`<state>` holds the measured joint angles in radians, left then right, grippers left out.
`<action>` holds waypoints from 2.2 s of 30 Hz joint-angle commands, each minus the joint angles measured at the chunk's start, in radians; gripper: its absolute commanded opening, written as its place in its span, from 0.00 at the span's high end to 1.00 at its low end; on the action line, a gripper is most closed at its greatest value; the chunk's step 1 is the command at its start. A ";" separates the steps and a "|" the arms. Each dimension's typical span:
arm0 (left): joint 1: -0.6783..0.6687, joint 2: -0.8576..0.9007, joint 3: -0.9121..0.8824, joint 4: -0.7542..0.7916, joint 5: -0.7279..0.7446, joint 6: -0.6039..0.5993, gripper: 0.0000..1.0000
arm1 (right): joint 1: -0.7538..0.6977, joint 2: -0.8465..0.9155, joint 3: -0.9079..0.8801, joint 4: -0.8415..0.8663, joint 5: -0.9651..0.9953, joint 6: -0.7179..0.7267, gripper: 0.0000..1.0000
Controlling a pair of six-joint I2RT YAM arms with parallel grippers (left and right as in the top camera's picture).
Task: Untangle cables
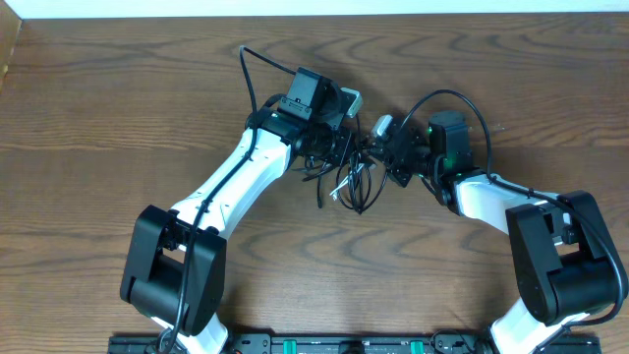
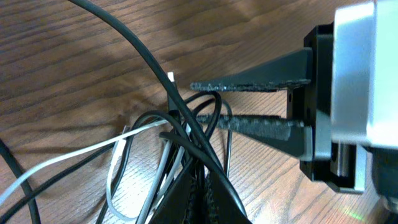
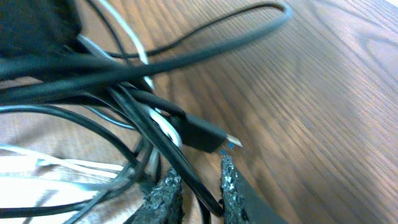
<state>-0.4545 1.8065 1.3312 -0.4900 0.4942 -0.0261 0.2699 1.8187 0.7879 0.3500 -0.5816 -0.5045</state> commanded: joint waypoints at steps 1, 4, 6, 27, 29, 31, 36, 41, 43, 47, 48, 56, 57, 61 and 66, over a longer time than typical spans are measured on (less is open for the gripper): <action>0.000 -0.007 0.000 -0.002 -0.009 0.006 0.92 | 0.003 0.008 -0.003 0.002 -0.091 -0.006 0.75; 0.000 -0.007 0.000 -0.002 -0.009 0.006 0.92 | 0.003 0.008 -0.003 0.005 -0.091 -0.006 0.51; 0.000 -0.007 0.000 -0.002 -0.009 0.006 0.92 | 0.003 0.008 -0.003 0.013 -0.091 -0.006 0.44; 0.000 -0.007 0.000 -0.002 -0.009 0.006 0.92 | 0.013 0.008 -0.003 0.077 -0.092 -0.124 0.70; 0.000 -0.007 0.000 -0.002 -0.009 0.006 0.92 | 0.018 0.008 -0.003 0.063 -0.095 -0.142 0.83; 0.000 -0.007 0.000 -0.002 -0.009 0.006 0.92 | 0.020 0.008 -0.003 0.048 -0.114 -0.159 0.99; 0.000 -0.007 0.000 -0.002 -0.009 0.006 0.93 | 0.012 0.008 -0.003 0.046 -0.117 -0.158 0.99; 0.000 -0.007 0.000 -0.003 -0.009 0.005 0.92 | -0.019 -0.012 -0.003 0.032 -0.116 -0.143 0.99; 0.000 -0.007 0.000 -0.003 -0.009 0.005 0.92 | -0.036 -0.031 -0.003 0.008 -0.106 -0.143 0.99; 0.000 -0.007 0.000 -0.003 -0.009 0.005 0.83 | -0.081 -0.100 -0.003 -0.104 -0.021 -0.145 0.99; 0.000 -0.007 0.000 -0.003 -0.009 0.005 0.76 | -0.090 -0.117 -0.003 -0.130 -0.003 -0.144 0.99; 0.000 -0.007 0.000 -0.003 -0.009 0.001 0.30 | -0.158 -0.294 -0.003 -0.348 0.087 -0.148 0.99; 0.000 -0.007 0.000 -0.003 -0.009 0.001 0.29 | -0.164 -0.317 -0.003 -0.376 0.090 -0.148 0.99; 0.000 -0.007 0.000 -0.003 -0.009 -0.003 0.29 | -0.172 -0.385 -0.003 -0.496 0.141 -0.148 0.99; 0.000 -0.007 0.000 -0.003 -0.008 -0.006 0.29 | -0.172 -0.418 -0.003 -0.591 0.180 -0.148 0.99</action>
<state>-0.4545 1.8065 1.3312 -0.4908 0.4908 -0.0273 0.1020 1.4223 0.7841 -0.2146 -0.4358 -0.6441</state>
